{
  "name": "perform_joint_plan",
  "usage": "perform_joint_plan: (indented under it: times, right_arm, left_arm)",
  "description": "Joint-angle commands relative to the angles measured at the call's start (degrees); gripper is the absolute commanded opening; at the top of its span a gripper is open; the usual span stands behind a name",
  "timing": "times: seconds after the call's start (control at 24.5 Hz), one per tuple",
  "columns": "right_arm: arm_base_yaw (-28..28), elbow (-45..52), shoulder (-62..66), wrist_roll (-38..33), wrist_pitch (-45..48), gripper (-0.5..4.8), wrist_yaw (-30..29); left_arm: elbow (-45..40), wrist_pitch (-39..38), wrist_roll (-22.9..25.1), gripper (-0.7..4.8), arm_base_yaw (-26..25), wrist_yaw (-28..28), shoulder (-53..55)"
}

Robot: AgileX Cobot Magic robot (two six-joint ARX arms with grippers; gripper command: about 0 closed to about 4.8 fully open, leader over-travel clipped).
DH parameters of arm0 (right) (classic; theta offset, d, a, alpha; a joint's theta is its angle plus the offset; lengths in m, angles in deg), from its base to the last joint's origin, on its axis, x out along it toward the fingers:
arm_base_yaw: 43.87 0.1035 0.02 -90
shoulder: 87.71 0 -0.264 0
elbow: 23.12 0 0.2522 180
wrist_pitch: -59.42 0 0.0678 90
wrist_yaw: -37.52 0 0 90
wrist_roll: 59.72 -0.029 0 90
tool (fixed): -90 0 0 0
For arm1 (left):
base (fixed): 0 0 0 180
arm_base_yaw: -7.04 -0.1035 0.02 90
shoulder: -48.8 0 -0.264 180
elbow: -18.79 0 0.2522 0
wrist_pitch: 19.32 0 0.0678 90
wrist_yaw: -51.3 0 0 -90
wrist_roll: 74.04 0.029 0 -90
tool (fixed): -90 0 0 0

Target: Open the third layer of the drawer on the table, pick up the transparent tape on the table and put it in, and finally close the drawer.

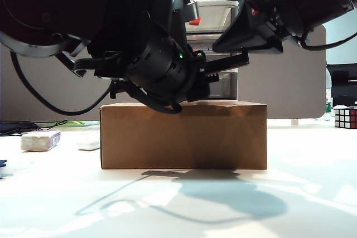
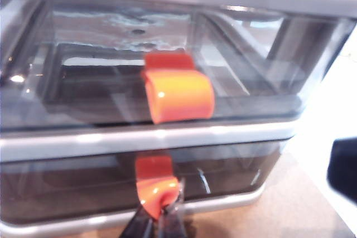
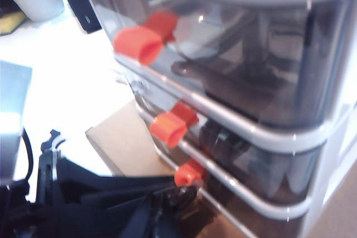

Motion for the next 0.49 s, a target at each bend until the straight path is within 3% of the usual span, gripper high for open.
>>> perform_joint_plan:
  times: [0.04,0.33,0.49]
  right_arm:
    - [-0.07,-0.37,-0.13,0.02,4.35,-0.05,0.26]
    - [-1.46,-0.37,-0.13,1.33,4.68,-0.05,0.79]
    - [-4.72,-0.37,0.24,1.27,5.33,-0.05,-5.88]
  left_arm:
    - [0.28,-0.94,-0.15,-0.06,0.20,0.22,-0.17]
    - [0.26,-0.92,-0.11,-0.06,1.20,0.20,-0.20]
    - [0.26,-0.87,0.07,-0.06,1.95,-0.02,-0.20]
